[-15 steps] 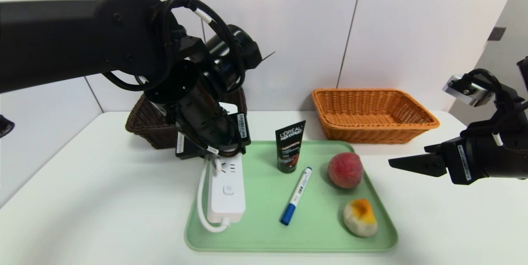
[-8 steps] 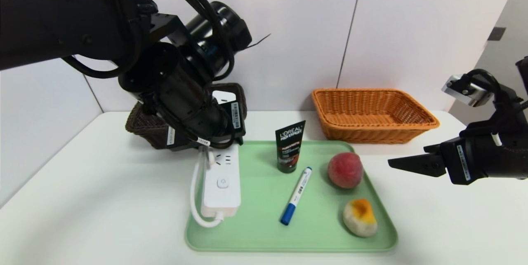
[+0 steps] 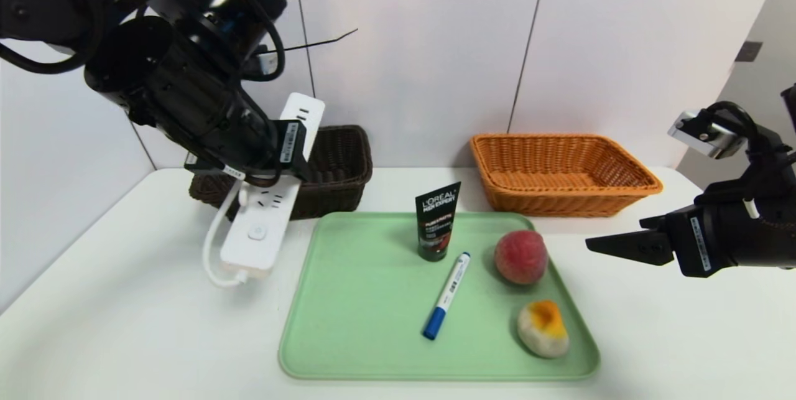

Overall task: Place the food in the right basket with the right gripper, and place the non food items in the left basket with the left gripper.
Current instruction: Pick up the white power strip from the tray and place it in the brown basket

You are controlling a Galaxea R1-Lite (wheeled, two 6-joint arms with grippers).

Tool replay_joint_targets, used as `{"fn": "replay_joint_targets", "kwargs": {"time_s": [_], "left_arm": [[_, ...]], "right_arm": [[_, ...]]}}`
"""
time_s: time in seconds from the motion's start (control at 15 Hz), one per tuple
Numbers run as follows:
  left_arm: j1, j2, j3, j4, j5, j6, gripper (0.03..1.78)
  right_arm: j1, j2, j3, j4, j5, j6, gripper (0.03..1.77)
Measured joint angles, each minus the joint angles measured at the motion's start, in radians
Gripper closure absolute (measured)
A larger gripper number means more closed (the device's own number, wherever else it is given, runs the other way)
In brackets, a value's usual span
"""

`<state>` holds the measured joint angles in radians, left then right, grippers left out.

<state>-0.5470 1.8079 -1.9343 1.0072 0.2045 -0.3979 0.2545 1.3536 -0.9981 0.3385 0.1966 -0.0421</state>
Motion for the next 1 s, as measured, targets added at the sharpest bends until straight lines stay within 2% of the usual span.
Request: {"fn": "replay_joint_targets", "kwargs": {"time_s": [0.2, 0.47, 0.73, 1.0], "left_arm": [[0.101, -0.009, -0.001, -0.040, 0.000, 0.243, 0.89], [0.169, -0.008, -0.001, -0.095, 0.002, 0.584, 0.89], [0.225, 0.021, 0.002, -0.256, 0.007, 0.946, 0.89], [0.254, 0.085, 0.005, -0.457, 0.011, 1.204, 0.89]], "right_arm": [[0.000, 0.000, 0.003, 0.000, 0.000, -0.001, 0.09], [-0.001, -0.001, 0.016, 0.000, -0.001, 0.001, 0.09], [-0.002, -0.005, 0.024, 0.000, -0.002, 0.001, 0.09], [-0.004, -0.006, 0.033, -0.003, -0.002, 0.002, 0.09]]}}
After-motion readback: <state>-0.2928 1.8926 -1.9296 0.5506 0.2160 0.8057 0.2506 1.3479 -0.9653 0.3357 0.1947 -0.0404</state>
